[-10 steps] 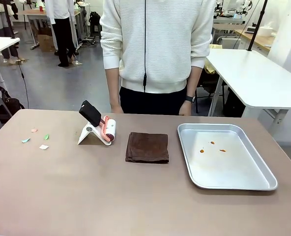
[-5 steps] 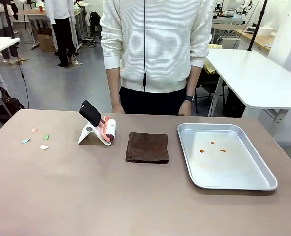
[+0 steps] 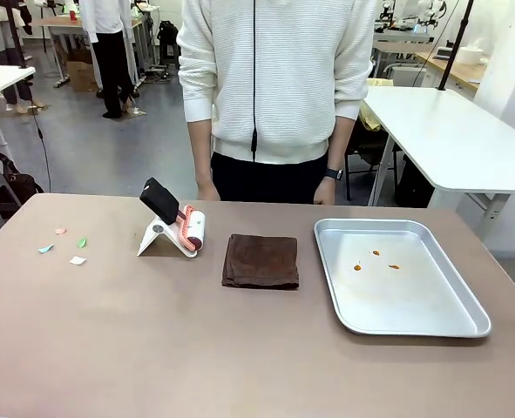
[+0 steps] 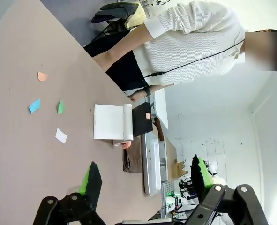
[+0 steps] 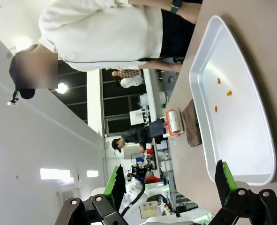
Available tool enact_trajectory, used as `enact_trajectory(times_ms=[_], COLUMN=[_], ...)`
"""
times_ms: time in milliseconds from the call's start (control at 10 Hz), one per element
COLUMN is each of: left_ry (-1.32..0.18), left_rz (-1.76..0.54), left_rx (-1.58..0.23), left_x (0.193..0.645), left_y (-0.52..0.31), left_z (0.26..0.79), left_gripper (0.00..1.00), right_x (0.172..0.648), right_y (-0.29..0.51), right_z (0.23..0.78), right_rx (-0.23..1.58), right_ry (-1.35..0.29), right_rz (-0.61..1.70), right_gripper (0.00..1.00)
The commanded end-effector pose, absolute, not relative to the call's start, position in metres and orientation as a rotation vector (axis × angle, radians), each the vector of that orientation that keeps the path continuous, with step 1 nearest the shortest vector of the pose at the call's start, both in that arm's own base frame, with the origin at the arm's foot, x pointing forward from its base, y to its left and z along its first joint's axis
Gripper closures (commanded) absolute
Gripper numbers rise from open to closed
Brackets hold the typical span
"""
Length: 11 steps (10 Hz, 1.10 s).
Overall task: Clean the surface of the table.
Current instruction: Hold the Lint Roller with your left hand and the towel with your right hand.
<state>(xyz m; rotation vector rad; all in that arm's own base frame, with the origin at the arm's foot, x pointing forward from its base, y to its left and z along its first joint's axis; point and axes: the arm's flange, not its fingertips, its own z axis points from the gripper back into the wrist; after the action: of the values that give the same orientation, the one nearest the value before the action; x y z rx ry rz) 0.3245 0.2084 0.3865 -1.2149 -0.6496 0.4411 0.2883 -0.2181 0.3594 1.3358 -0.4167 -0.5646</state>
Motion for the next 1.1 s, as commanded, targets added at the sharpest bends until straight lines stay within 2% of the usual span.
enact_trajectory(times_ms=[0, 300, 500, 700, 900, 1000], left_ry=[-0.656, -0.650, -0.632, -0.605, -0.558, -0.510], left_rz=[0.423, 0.212, 0.086, -0.034, -0.154, -0.187], left_rx=[-1.176, -1.086, -1.018, -0.960, -0.958, -0.893], left_x=[0.326, 0.348, 0.373, 0.403, 0.420, 0.430], left_y=[0.210, 0.211, 0.186, 0.125, 0.065, 0.036], left_z=[0.389, 0.435, 0.470, 0.497, 0.503, 0.500], left_gripper=[0.00, 0.00, 0.00, 0.00, 0.00, 0.00], right_x=[0.287, 0.293, 0.306, 0.329, 0.350, 0.358], right_y=[-0.209, -0.147, -0.099, -0.025, 0.056, 0.101], right_z=[0.365, 0.416, 0.445, 0.464, 0.471, 0.469], right_rx=[1.285, 1.052, 0.945, 0.852, 0.781, 0.747], right_ry=[-0.456, -0.553, -0.544, -0.492, -0.439, -0.419], right_rz=[-0.506, -0.384, -0.261, -0.103, 0.016, 0.047], right_gripper=[0.00, 0.00, 0.00, 0.00, 0.00, 0.00])
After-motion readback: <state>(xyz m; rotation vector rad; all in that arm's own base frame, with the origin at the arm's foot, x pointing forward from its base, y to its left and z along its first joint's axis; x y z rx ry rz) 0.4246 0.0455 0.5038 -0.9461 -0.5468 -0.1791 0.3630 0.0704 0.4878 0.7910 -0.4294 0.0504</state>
